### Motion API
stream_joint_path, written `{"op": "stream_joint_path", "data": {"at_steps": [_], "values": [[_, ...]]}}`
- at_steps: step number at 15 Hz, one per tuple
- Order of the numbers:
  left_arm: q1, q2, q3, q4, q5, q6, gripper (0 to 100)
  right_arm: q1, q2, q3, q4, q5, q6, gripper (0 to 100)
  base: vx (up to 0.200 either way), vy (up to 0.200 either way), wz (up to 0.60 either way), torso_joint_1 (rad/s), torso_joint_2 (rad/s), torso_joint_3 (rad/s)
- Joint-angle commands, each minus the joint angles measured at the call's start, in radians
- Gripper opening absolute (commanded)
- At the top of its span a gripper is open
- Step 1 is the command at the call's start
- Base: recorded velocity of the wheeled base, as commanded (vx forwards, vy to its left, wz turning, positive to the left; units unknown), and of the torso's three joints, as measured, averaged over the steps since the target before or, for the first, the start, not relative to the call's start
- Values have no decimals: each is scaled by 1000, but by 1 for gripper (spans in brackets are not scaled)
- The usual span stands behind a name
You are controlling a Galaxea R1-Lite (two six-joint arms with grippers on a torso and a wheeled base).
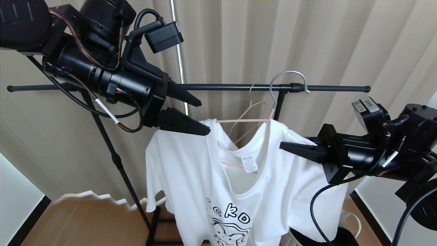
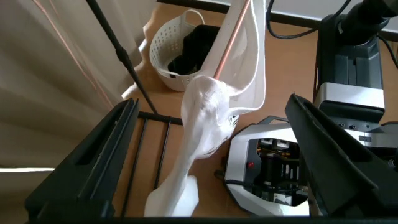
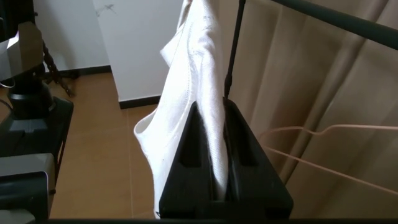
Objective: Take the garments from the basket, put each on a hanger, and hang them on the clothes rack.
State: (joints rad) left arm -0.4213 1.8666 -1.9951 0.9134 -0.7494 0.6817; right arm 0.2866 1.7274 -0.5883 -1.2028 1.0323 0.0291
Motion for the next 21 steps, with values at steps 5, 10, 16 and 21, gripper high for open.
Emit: {"op": "stream_joint_path", "data": {"at_steps": [5, 10, 16, 21], "values": [[-33, 28, 29, -2, 1, 2, 100, 9, 1, 12, -40, 0, 3, 0, 0, 0, 0, 0, 0, 0], [-33, 23, 52, -5, 1, 27, 100, 9, -2, 18, -60, 0, 3, 0, 0, 0, 0, 0, 0, 0], [-33, 28, 65, 1, 2, 177, 100, 11, -11, 24, -60, 0, 2, 0, 0, 0, 0, 0, 0, 0], [-76, 37, 70, -2, 4, 191, 100, 25, -9, 36, -89, 0, 2, 0, 0, 0, 0, 0, 0, 0]]}}
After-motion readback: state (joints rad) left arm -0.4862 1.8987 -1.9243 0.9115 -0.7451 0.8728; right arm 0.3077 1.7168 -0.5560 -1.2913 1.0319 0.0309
